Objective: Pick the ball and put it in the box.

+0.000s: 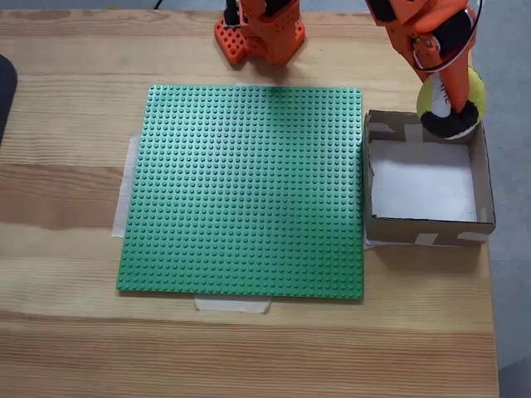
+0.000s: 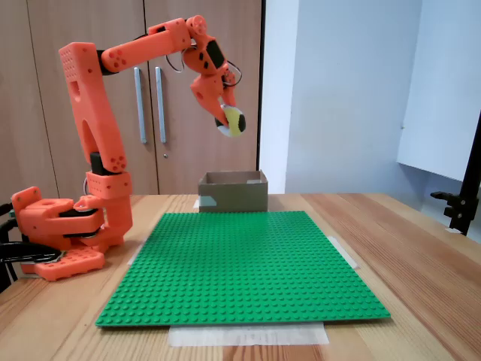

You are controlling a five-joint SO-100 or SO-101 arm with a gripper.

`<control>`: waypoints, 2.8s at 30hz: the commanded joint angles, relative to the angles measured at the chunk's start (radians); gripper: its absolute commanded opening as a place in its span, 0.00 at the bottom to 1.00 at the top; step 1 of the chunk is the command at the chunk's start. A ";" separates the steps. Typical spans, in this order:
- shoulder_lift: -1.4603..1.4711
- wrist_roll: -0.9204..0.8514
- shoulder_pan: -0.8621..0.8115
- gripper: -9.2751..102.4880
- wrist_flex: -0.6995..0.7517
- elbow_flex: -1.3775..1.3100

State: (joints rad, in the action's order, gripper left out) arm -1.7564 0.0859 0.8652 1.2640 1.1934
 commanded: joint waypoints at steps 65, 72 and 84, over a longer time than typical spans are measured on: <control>-0.072 0.074 0.014 0.41 -0.222 0.318; -0.186 0.055 -0.003 0.41 -0.210 0.400; -0.505 -0.012 -0.121 0.43 -0.206 0.663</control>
State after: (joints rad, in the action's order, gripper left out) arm -2.1583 0.0997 0.7839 1.0569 1.8362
